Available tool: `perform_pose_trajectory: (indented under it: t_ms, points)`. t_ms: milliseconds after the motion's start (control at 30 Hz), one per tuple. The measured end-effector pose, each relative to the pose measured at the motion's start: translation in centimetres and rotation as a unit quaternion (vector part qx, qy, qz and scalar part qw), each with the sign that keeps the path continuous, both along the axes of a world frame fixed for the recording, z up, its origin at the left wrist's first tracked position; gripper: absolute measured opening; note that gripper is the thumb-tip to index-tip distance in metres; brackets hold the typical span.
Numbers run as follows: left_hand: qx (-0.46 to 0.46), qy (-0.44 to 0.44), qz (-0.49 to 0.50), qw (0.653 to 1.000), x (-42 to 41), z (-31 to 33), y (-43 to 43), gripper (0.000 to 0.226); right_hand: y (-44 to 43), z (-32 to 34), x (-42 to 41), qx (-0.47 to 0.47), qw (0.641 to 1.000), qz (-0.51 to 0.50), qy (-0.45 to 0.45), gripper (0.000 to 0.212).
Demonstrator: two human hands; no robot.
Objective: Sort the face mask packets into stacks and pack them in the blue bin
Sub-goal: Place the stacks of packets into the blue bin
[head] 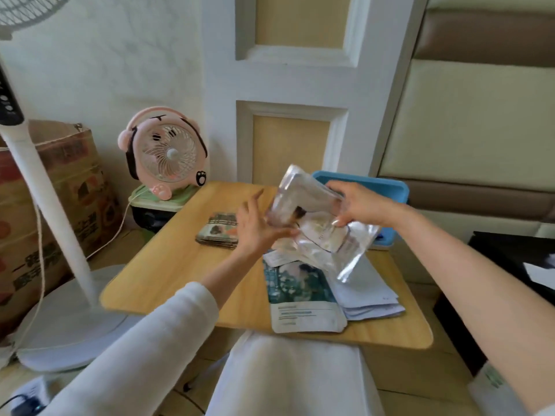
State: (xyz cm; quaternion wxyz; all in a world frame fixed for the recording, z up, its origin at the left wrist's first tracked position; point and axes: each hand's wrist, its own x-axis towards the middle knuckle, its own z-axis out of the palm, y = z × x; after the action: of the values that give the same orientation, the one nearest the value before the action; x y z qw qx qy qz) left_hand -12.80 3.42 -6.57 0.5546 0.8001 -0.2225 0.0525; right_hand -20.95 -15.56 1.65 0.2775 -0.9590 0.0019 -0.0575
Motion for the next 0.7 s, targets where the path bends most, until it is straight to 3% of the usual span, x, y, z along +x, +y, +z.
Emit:
perform_pose_trajectory:
  t_ms: [67,267,367,433,500,567,633,700]
  points:
    - [0.000,-0.003,-0.073,0.997,-0.3,-0.9,-1.2,0.107,-1.0,-0.6,-0.3,-0.046,0.999,-0.011,0.019,0.067]
    - [-0.036,0.163,-0.230,0.959,-0.3,-3.7,-2.0,0.059,-2.2,-3.4,-0.7,-0.124,0.992,0.013,0.027,0.057]
    - [-0.063,0.184,-0.240,0.951,-0.4,-4.1,-1.8,0.047,-4.5,-3.8,-1.6,0.041,0.999,0.004,0.000,0.051]
    - [-0.070,0.193,-0.224,0.953,-0.3,-4.5,-1.7,0.048,-6.5,-5.2,-3.0,0.211,0.977,-0.018,-0.027,0.052]
    - [-0.066,0.187,-0.214,0.957,-0.4,-4.8,-1.7,0.050,-7.6,-8.1,-4.1,0.335,0.941,-0.052,-0.014,0.069]
    - [-0.079,0.186,-0.202,0.958,-0.6,-5.0,-2.0,0.051,-7.3,-11.3,-4.4,0.393,0.916,-0.078,0.023,0.089]
    - [-0.095,0.180,-0.189,0.961,-1.0,-4.9,-2.4,0.048,-6.2,-13.0,-4.0,0.410,0.907,-0.098,0.004,0.081]
    - [-0.111,0.149,-0.180,0.966,-1.4,-4.2,-2.9,0.043,-5.7,-13.0,-3.4,0.413,0.900,-0.115,-0.075,0.066]
